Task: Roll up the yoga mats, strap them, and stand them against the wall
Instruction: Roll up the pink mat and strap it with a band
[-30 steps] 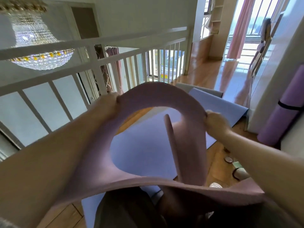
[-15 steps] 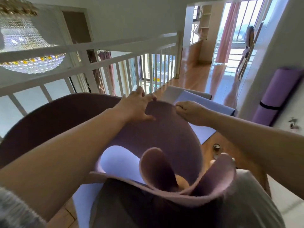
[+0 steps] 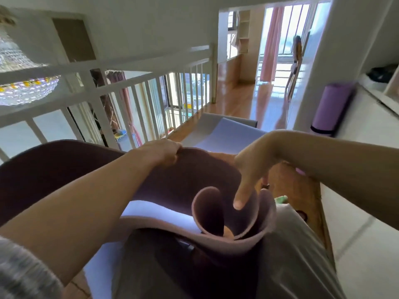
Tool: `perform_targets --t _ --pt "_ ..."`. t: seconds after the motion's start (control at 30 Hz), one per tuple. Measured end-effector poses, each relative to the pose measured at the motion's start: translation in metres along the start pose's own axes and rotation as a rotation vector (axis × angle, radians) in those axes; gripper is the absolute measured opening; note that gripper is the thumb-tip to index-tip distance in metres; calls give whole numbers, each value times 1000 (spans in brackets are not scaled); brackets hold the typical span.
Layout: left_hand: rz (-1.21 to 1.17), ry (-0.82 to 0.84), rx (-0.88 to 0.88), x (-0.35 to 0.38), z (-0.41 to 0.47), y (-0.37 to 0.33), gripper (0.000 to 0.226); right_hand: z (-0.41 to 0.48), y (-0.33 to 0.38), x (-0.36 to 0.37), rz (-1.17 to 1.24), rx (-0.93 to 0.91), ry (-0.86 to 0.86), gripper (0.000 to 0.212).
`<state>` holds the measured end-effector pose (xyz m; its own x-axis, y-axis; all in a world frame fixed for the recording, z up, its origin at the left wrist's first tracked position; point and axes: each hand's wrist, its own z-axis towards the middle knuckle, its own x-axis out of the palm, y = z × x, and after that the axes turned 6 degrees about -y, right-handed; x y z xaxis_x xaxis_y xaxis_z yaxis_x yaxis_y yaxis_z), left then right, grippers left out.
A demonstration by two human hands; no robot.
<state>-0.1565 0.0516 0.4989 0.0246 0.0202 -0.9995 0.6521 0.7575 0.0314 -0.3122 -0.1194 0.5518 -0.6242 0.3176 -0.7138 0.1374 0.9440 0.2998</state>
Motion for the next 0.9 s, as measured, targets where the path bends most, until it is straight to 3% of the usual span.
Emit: perform_targets --t 0.07,0.17,0.27,0.33,0.4,0.5,0.53,0.6,0.67,0.77,0.83,0.9 --pt "-25 29 -18 -2 0 0 30 -13 7 8 -145 -11 -1 120" --pt "-51 69 -49 -6 -2 -3 34 -15 9 25 -548 61 33 113" --pt "-50 100 -68 -8 -4 -6 36 -4 -2 48 -750 121 37 83" --pt "-56 112 -71 -7 -4 -7 36 0 -13 50 -660 30 -153 48" --pt "-167 175 -60 -11 -10 -7 36 3 -27 37 -580 2 -402 34" --pt "-907 548 -85 -24 -25 -14 67 14 -41 11 -546 21 -805 38" --pt "-1005 513 -38 -31 -25 -16 73 17 -40 2 -576 14 -914 40" --pt "-854 220 76 -43 -21 -18 86 18 -31 -15 -635 12 -1076 38" --pt "-641 -91 63 -52 -16 -17 87 14 -20 -34 -634 -20 -1224 35" --pt "-394 -616 -40 -69 -9 -12 42 8 -5 -66 -564 -129 -1485 32" --pt "-326 -827 -70 -85 -5 -8 31 2 3 -88 -406 -232 -1614 31" --pt "-414 -956 -108 -104 -1 2 30 -4 6 -109 -112 -449 -1610 58"
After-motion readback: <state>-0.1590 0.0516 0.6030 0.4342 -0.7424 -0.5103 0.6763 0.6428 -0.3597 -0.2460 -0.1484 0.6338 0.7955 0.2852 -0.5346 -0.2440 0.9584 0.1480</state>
